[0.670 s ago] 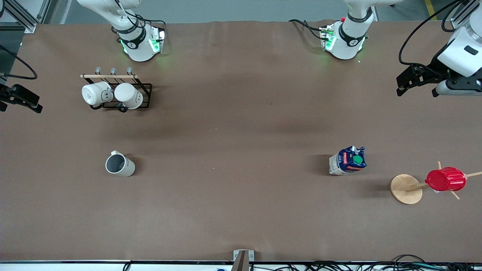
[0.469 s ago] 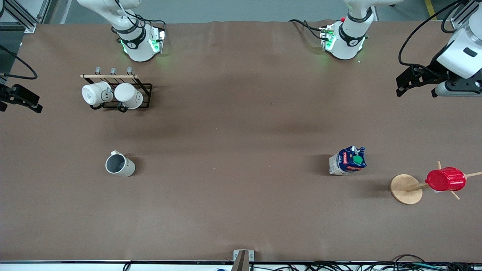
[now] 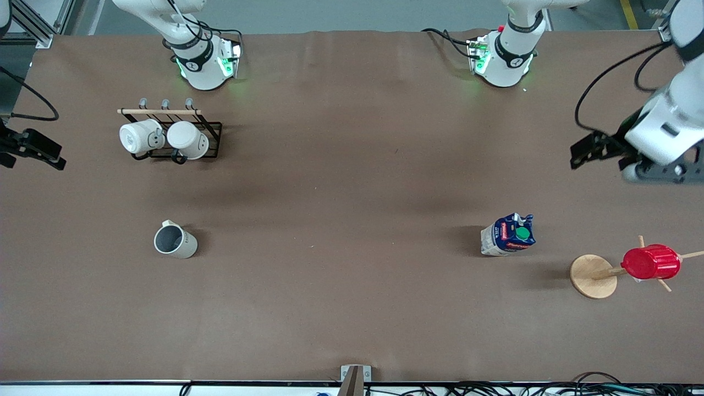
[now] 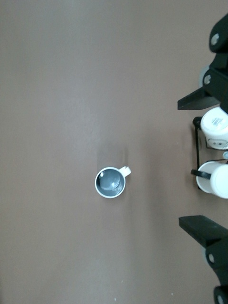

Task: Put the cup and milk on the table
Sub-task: 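Reach the right gripper to the grey mug while the left gripper reaches the milk, then close the right gripper on the mug while the left gripper grasps the carton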

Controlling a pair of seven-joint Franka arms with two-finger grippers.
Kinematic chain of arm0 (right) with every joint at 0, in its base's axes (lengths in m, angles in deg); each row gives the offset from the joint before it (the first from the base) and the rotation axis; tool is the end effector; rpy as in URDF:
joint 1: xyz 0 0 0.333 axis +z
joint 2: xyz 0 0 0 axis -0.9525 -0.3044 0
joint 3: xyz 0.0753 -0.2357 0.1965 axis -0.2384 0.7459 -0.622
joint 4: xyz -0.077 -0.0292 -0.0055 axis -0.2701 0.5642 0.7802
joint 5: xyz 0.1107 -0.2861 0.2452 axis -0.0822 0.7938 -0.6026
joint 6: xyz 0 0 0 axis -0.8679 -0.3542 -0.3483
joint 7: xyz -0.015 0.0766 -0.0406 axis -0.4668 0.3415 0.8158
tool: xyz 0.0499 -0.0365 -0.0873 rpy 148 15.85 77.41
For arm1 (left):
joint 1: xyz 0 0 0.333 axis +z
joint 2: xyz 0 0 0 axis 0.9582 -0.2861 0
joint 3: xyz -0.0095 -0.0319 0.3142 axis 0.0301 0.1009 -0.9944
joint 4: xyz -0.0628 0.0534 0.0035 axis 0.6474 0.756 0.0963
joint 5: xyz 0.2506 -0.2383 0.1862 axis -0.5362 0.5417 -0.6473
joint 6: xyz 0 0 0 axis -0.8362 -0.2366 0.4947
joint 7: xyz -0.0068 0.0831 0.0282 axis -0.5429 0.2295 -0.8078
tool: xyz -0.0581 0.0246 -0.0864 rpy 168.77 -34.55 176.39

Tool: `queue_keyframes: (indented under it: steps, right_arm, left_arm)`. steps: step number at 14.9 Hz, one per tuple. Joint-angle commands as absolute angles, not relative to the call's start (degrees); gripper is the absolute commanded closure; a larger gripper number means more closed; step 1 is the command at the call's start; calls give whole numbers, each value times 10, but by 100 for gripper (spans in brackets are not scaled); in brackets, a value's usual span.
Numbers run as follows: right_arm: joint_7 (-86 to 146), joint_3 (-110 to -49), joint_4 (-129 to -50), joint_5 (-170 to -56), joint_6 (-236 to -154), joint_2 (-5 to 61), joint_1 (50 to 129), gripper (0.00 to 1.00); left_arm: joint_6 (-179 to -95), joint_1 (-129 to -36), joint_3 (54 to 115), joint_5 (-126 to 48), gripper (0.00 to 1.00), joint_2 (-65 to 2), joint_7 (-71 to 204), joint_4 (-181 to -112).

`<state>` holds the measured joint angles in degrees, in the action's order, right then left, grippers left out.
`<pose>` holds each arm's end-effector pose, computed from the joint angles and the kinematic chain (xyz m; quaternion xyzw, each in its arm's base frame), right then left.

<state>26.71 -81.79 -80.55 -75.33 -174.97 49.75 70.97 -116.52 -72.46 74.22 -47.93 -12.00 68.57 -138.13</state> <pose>0.5715 -0.0472 0.6158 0.9992 -0.0230 0.0316 0.0110 0.5883 -0.0696 0.5654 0.9997 -0.0246 -0.0071 0.0047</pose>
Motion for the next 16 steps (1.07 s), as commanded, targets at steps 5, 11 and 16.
queue_keyframes:
  steps: [5, 11, 16]
  right_arm:
    - [272, -817, -874, -770, -1887, 428, 720, 2]
    - [278, -817, -945, -769, -2031, 350, 717, 2]
    - [286, -817, -943, -762, -2068, 290, 718, 2]
  left_arm:
    - [-1277, -742, 748, -482, 0, -202, 586, -1410]
    - [-1396, -766, 747, -490, 0, -234, 578, -1488]
    - [-1432, -760, 747, -512, 0, -272, 577, -1488]
